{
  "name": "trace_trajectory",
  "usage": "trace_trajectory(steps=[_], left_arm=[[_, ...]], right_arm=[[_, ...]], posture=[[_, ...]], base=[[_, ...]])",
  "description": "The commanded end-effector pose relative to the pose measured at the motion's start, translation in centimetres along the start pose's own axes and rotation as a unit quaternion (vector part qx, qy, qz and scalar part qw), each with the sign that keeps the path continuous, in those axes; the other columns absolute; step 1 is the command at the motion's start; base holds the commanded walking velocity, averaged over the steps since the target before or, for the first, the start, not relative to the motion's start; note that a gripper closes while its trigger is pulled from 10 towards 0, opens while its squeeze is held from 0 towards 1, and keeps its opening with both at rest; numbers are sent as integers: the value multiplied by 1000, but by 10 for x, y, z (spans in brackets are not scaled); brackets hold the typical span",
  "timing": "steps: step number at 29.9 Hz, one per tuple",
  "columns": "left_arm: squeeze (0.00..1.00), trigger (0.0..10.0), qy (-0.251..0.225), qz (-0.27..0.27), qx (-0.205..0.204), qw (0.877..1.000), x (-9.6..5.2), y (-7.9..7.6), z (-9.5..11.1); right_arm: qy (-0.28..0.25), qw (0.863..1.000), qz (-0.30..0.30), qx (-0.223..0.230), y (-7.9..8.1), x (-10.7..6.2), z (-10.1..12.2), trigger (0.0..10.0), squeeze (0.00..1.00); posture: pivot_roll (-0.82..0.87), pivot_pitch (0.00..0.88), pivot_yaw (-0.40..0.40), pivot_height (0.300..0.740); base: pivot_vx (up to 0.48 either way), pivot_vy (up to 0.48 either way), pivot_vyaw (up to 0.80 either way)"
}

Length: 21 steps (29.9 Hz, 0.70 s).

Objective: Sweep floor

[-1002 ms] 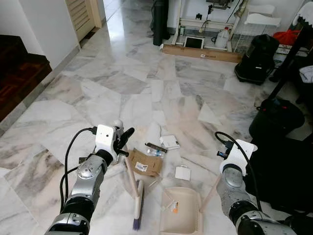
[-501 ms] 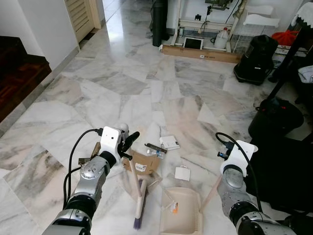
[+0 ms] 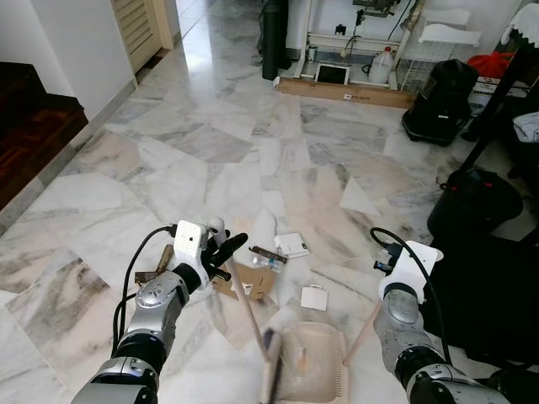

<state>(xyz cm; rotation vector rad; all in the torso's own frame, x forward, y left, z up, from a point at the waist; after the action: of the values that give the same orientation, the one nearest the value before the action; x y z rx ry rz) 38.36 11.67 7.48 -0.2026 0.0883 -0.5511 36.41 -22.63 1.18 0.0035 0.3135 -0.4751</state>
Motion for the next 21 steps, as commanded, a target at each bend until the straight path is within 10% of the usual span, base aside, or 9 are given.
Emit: trace_trajectory(steps=[1, 21], left_arm=[[0, 10000, -17, -15, -18, 1000, 4, -3, 10], [0, 10000, -162, -1, 110, 981, -3, -17, 94]], right_arm=[[39, 999, 10, -12, 4, -5, -20, 10000, 0], [25, 999, 0, 25, -1, 1, -6, 10000, 0]], posture=[[13, 71, -39, 740], [30, 53, -45, 740]], base=[[0, 0, 0], [0, 0, 0]])
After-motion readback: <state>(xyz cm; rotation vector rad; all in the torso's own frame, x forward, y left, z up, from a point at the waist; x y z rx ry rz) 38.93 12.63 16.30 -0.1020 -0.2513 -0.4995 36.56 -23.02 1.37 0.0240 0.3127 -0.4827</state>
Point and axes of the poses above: a point about 5 cm out from each wrist's last joint towards the gripper, its own x axis pointing out of the wrist towards the gripper, its own z axis along the axis of the wrist's last joint, y = z × x, the point moved 6 cm from there along x, pointing out of the wrist towards the gripper, and after that the axes turned 3 degrees about -x, right-handed, at the moved point
